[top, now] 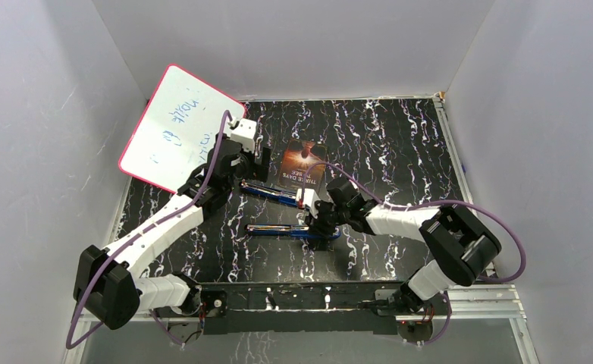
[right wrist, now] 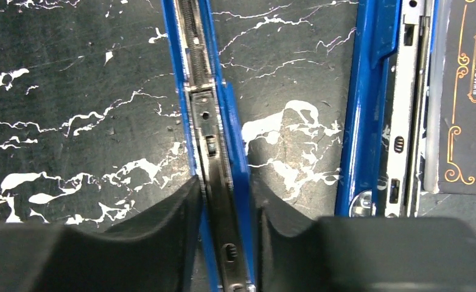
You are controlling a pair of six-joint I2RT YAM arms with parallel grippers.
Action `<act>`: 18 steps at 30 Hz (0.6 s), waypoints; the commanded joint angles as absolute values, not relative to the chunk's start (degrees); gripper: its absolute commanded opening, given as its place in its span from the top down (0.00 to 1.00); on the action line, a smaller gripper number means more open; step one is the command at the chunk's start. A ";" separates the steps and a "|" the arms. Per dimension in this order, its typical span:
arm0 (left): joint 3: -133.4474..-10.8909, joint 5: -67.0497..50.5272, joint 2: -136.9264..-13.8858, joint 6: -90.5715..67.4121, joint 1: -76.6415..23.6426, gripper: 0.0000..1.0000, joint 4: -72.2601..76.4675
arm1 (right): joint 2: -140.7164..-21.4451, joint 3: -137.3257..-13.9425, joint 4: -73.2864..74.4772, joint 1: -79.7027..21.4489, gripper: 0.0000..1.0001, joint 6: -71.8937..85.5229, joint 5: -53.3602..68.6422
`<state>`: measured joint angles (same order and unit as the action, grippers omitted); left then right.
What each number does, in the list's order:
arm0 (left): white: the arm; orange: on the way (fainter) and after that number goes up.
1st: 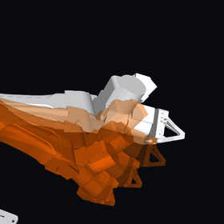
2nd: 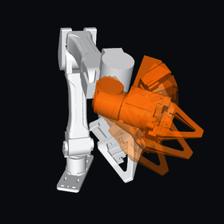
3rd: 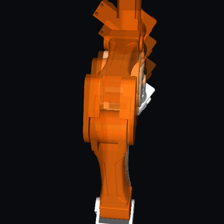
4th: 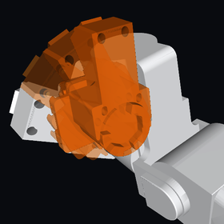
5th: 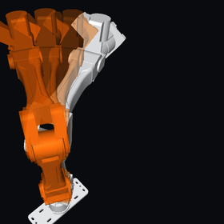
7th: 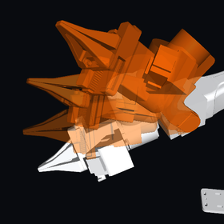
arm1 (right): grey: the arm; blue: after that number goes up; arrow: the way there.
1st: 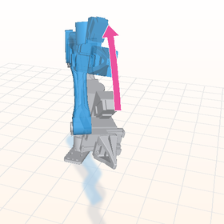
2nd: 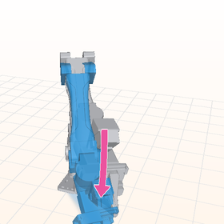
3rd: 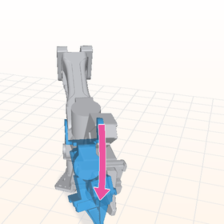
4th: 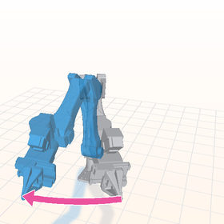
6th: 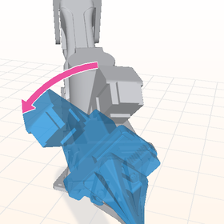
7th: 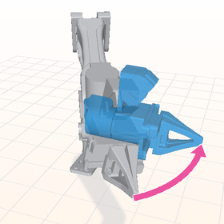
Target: Load the staples into the stapler
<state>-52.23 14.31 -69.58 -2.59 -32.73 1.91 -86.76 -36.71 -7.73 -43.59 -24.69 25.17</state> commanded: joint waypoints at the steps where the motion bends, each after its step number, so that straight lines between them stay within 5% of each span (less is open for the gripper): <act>1: -55.05 14.10 -69.02 -2.45 -32.37 0.02 1.51 | -86.22 -38.69 -9.50 -44.87 0.64 -24.69 23.49; 8: -55.46 14.24 -68.64 -2.45 -32.36 0.02 1.19 | -87.54 -39.73 -13.33 -48.36 0.79 -20.49 20.27; 18: -56.06 14.58 -68.34 -2.25 -32.35 0.02 0.63 | -93.52 -45.79 -18.03 -53.38 0.78 -13.25 10.56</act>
<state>-53.32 14.28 -69.58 -2.57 -32.71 1.13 -91.39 -40.80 -12.36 -52.34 -17.72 15.88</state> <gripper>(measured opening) 0.982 0.280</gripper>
